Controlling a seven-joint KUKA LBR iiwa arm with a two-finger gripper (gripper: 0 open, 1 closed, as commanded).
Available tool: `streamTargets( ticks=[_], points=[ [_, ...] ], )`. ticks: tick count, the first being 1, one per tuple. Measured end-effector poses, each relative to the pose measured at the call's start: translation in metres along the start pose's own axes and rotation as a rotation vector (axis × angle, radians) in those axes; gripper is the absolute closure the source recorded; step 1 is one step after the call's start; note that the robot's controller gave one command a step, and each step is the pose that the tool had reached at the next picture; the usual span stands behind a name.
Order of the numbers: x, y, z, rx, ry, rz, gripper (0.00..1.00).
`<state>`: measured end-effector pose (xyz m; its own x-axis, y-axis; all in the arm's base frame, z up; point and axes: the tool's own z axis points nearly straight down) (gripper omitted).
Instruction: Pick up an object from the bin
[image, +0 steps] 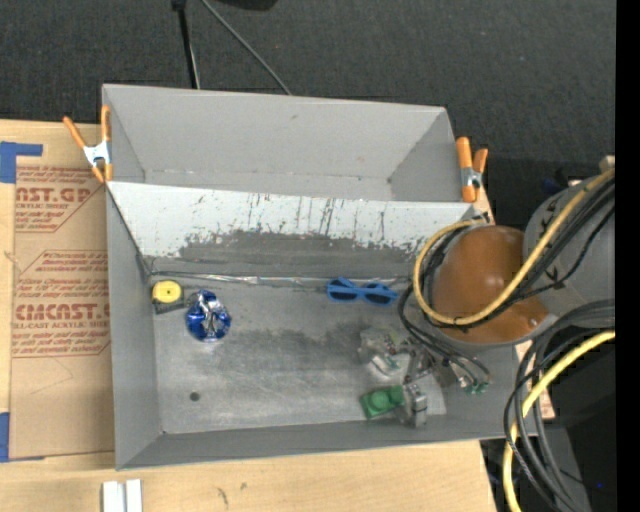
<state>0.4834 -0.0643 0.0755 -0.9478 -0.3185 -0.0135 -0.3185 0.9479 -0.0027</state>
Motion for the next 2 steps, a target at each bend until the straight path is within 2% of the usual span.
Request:
streamTargets(
  ticks=[1,2],
  points=[
    [0.002,0.000,-0.003,-0.002,0.010,-0.001,1.00],
    [-0.039,-0.006,-0.175,0.002,0.002,-0.049,1.00]
  ],
)
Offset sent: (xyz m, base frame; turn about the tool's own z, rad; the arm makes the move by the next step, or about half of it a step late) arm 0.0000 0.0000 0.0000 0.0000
